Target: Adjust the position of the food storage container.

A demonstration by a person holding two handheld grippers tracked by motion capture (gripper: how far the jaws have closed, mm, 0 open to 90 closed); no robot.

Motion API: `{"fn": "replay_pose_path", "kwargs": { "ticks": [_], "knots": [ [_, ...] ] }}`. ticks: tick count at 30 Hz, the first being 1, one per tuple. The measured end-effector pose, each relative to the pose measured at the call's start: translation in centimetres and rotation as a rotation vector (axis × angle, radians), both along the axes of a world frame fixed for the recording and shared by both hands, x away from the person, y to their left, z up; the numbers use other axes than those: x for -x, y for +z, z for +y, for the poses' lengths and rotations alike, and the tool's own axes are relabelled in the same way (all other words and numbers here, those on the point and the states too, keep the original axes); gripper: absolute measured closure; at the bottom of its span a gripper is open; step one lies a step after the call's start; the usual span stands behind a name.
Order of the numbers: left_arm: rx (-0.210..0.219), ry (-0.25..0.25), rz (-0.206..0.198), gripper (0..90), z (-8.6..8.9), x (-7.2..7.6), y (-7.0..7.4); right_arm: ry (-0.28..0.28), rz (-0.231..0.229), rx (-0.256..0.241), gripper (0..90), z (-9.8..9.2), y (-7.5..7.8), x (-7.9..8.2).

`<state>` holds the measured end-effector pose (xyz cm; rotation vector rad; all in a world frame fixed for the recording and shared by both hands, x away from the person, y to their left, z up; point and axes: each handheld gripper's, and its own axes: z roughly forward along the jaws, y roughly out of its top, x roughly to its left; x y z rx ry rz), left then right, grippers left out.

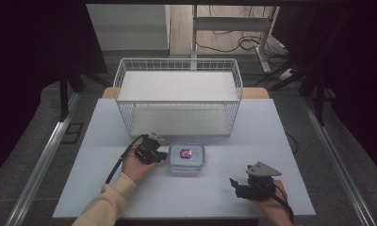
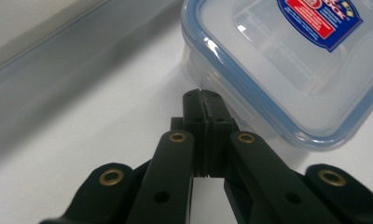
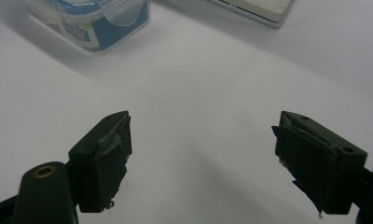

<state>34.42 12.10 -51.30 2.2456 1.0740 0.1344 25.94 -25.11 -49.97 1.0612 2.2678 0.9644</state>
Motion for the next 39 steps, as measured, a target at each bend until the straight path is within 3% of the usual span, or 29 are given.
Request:
{"fn": "replay_pose_path", "kwargs": {
  "ticks": [9, 12, 16, 18, 19, 20, 21, 22, 23, 25, 31, 39],
  "knots": [
    [0.000, -0.013, -0.002, 89.3, 0.0, 0.4, 0.3, -0.004, -0.014, -0.002, 18.6, 0.0, 0.1, 0.1],
    [-0.009, 0.033, -0.037, 88.9, 1.0, 0.8, 1.1, 0.001, -0.027, -0.010, 18.6, -0.1, 0.2, 0.2],
    [0.035, 0.076, -0.083, 86.2, 3.2, 2.1, 2.4, 0.007, -0.030, -0.017, 18.4, -0.1, 0.2, 0.2],
    [0.050, 0.103, -0.107, 78.8, 3.9, 2.9, 2.7, 0.008, -0.024, -0.017, 18.3, -0.1, 0.0, 0.1],
    [0.056, 0.126, -0.122, 69.9, 4.1, 3.3, 2.7, 0.008, -0.022, -0.017, 18.1, -0.1, -0.1, 0.0],
    [0.065, 0.155, -0.134, 47.4, 4.2, 3.7, 2.7, 0.011, -0.020, -0.015, 17.9, 0.0, -0.2, 0.0],
    [0.074, 0.169, -0.136, 47.4, 4.3, 4.0, 2.7, 0.011, -0.020, -0.015, 17.9, 0.0, -0.2, 0.0],
    [0.101, 0.176, -0.113, 37.1, 4.5, 4.3, 2.7, 0.014, -0.026, -0.015, 17.8, 0.0, -0.2, 0.1],
    [0.101, 0.176, -0.113, 34.0, 4.5, 4.3, 2.7, 0.014, -0.026, -0.015, 17.8, 0.0, -0.2, 0.1],
    [0.125, 0.165, -0.105, 33.0, 4.7, 4.5, 2.7, 0.015, -0.028, -0.016, 17.7, -0.1, -0.1, 0.1],
    [0.137, 0.121, -0.092, 29.9, 4.6, 5.0, 2.8, 0.019, -0.027, -0.026, 17.7, -0.3, -0.2, 0.0],
    [0.148, 0.113, -0.046, 25.5, 4.7, 5.3, 2.3, 0.023, -0.032, -0.024, 16.9, -0.3, -0.3, 0.0]
  ]
}}
